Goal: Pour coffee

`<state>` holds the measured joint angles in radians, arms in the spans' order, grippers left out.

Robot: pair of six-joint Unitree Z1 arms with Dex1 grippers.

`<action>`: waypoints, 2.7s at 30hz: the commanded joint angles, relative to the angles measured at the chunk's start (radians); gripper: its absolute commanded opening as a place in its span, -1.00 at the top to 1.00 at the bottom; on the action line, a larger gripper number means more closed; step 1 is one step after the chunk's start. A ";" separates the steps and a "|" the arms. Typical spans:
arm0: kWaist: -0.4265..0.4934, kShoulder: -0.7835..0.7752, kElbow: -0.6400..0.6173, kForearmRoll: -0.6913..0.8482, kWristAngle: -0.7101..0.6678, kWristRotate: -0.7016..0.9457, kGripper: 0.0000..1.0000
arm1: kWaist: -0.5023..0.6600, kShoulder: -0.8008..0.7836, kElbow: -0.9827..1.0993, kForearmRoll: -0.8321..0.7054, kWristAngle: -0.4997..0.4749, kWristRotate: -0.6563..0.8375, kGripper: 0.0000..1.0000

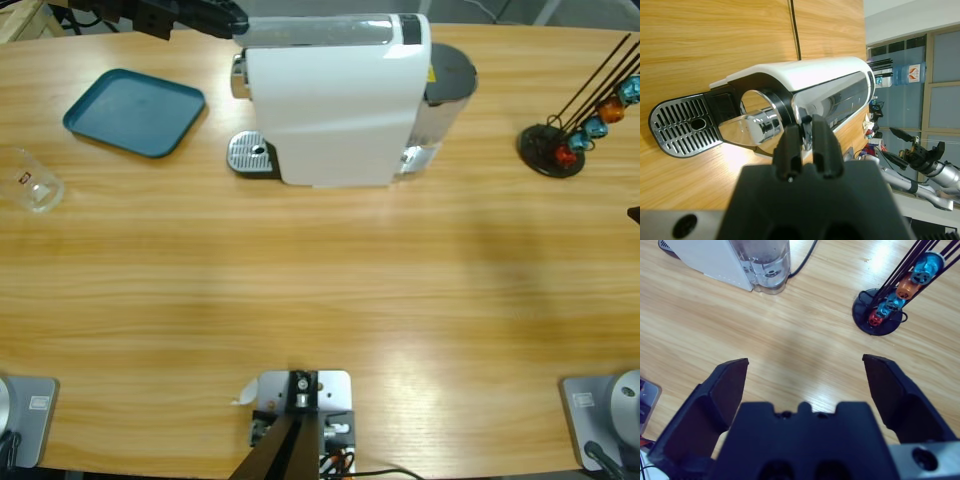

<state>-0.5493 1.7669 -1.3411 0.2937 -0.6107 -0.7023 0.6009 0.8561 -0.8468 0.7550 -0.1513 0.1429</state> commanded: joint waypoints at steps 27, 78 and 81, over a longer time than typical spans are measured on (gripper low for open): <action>-0.191 -0.291 0.149 -0.112 0.133 0.825 -0.67 | -0.055 0.081 0.040 -0.111 -0.220 0.089 -0.94; -0.199 -0.679 0.586 -0.036 0.465 0.927 -1.00 | -0.458 0.483 0.218 -0.755 -0.114 0.106 0.59; -0.199 -0.675 0.588 -0.037 0.465 0.923 -1.00 | -0.459 0.490 0.218 -0.757 -0.113 0.106 0.59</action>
<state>-0.7413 1.1118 -0.7987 0.2670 -0.1567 0.2392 0.1670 1.2996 -0.6555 0.0167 -0.2694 0.2487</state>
